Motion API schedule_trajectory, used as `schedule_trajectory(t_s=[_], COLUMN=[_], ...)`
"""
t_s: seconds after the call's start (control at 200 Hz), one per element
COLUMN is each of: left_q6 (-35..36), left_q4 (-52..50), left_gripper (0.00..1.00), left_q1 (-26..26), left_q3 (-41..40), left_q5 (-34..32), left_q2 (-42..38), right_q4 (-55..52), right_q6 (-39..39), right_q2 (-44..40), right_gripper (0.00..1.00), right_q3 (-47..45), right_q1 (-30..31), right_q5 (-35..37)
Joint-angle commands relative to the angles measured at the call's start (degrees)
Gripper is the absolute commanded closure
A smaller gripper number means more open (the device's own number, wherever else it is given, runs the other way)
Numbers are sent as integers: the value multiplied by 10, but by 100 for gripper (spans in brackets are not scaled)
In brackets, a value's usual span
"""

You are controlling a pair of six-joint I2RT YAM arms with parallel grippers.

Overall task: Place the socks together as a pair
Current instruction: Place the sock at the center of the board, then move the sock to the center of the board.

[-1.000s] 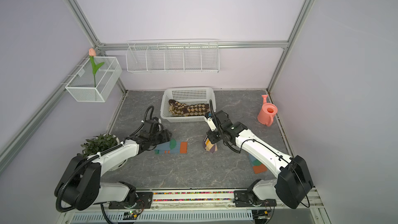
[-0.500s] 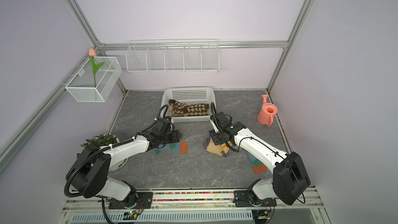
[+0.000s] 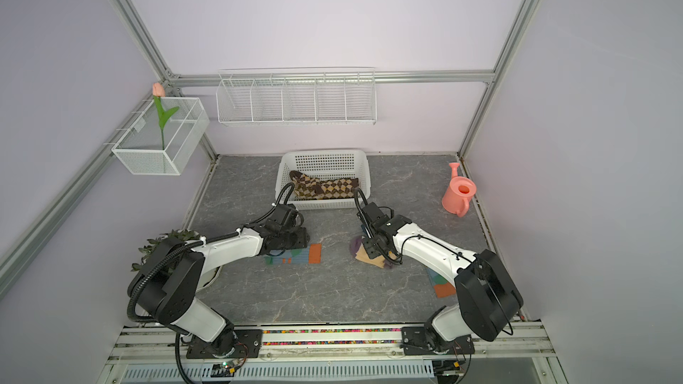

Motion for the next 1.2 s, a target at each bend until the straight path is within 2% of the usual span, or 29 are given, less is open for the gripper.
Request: schedule_trajectory(t_s=[0.0,0.235,0.405,0.58,0.975,1.195], left_q6=[4,3,5,13,27,27], left_q4=[-4,-5,-16,-26,-46,-68], left_gripper=[45,46,48,53,53,53], left_q1=[0,2,22,58,77,88], left_q3=[8,7,11,3,2,7], left_q5=[3,-2,12,26,10,-21], left_q2=[1,2,17,11,-7,-13], right_q4=[64,100,95,92,120,118], right_q6=[6,1,14,14,22,22], right_q2=[4,95,146,142,91,125], right_gripper=[52,51,56,59,61,62], right_q3=[0,44,64,61,29,37], right_q1=[18,55,55,53,31,23], right_q5=[-68,-100,-67,-41,-84,-93])
